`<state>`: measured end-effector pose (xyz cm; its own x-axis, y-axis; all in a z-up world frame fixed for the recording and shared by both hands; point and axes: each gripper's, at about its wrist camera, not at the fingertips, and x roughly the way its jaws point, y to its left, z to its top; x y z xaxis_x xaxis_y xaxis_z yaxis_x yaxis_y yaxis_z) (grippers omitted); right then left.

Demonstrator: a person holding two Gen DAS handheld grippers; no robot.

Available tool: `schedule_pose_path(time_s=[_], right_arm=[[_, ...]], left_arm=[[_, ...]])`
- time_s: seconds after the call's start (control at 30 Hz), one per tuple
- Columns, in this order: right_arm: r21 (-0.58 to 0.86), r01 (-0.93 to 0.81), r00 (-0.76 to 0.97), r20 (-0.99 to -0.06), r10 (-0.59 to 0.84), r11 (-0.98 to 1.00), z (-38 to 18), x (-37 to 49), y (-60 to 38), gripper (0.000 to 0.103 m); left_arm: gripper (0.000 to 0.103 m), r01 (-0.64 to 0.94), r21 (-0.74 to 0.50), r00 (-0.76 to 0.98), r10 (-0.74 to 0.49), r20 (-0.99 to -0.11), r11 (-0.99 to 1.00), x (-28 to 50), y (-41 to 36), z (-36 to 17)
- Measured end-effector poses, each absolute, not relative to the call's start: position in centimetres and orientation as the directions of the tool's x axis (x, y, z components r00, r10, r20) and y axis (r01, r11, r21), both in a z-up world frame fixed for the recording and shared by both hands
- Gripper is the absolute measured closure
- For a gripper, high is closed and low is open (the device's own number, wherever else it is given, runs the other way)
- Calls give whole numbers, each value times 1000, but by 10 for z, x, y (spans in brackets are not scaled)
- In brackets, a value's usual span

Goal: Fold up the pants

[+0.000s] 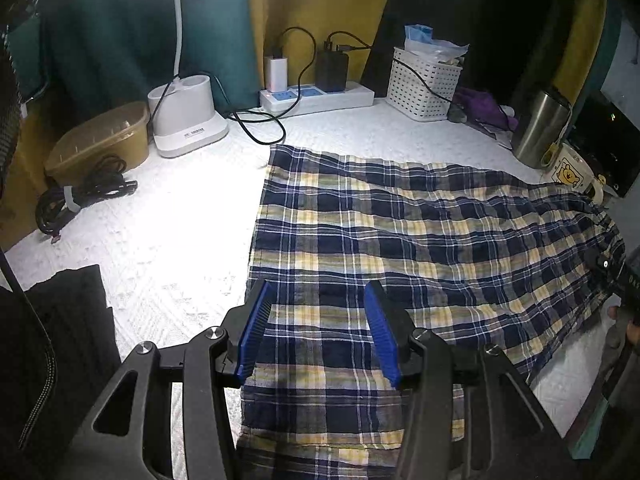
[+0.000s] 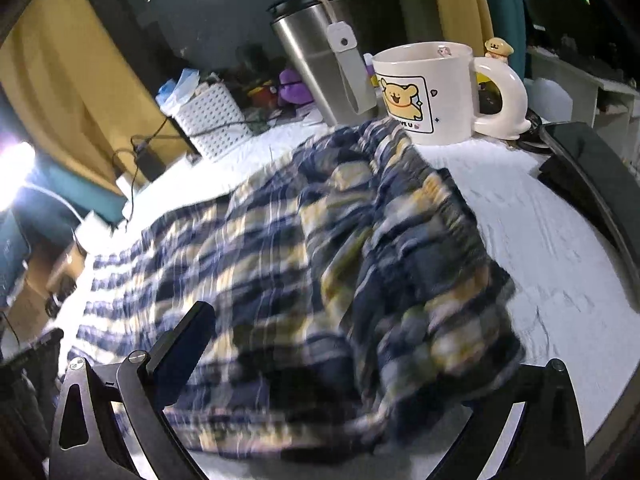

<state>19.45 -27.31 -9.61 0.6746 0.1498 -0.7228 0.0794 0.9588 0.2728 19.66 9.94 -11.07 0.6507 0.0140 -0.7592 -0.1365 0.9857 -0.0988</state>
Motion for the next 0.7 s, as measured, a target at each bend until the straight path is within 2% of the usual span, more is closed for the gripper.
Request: schedule_pose_path(time_s=[0.1, 0.13, 0.17, 0.2, 0.23, 0.27, 0.33, 0.43, 0.7], right_arm=[[317, 78, 677, -713, 183, 945, -95, 201, -277, 1], [331, 79, 678, -710, 192, 940, -95, 202, -278, 6], [345, 81, 680, -705, 201, 935, -95, 203, -279, 13], [359, 86, 678, -705, 210, 929, -96, 205, -281, 30], [366, 92, 676, -706, 212, 926, -97, 206, -282, 42], [379, 104, 677, -704, 214, 920, -98, 207, -285, 45], [407, 97, 683, -691, 237, 908, -99, 208, -288, 63], [412, 84, 687, -683, 247, 907, -99, 207, -289, 83], [375, 33, 718, -654, 239, 927, -76, 202, -276, 87]], left_arm=[[55, -144, -95, 650, 21, -760, 985, 196, 101, -111], [55, -146, -94, 649, 24, -760, 985, 196, 102, -111], [55, -149, -95, 648, 24, -761, 984, 196, 104, -111], [55, -151, -97, 649, 25, -760, 984, 195, 105, -111], [55, -153, -97, 649, 26, -760, 984, 195, 106, -112], [55, -155, -94, 649, 29, -760, 983, 194, 107, -112], [55, -158, -91, 648, 33, -761, 983, 194, 109, -112], [55, -168, -92, 645, 38, -764, 982, 193, 113, -114], [55, -172, -105, 648, 32, -761, 979, 190, 119, -115]])
